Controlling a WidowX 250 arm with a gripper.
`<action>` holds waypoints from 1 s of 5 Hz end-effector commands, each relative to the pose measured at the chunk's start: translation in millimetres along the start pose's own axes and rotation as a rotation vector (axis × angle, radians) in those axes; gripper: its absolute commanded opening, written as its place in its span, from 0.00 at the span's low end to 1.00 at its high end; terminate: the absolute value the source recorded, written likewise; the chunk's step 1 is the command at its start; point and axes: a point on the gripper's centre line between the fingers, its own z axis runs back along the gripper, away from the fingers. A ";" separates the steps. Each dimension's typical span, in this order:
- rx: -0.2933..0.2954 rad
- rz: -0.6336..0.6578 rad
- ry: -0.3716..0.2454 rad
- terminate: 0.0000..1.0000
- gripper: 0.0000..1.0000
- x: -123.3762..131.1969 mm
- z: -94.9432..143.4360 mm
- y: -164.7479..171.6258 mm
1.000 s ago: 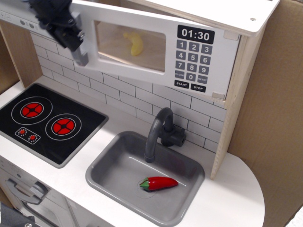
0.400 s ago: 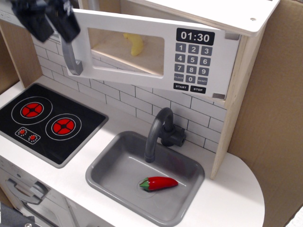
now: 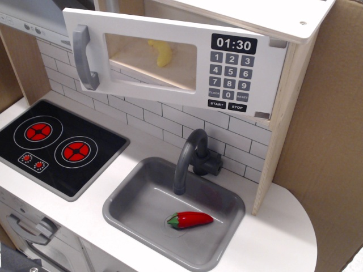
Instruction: Open microwave
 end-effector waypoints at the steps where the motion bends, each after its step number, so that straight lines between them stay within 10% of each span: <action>1: 0.127 0.042 -0.109 0.00 1.00 50.3 -20.3 5.2; 5: 0.167 -0.161 -0.049 0.00 1.00 -44.2 -58.8 8.4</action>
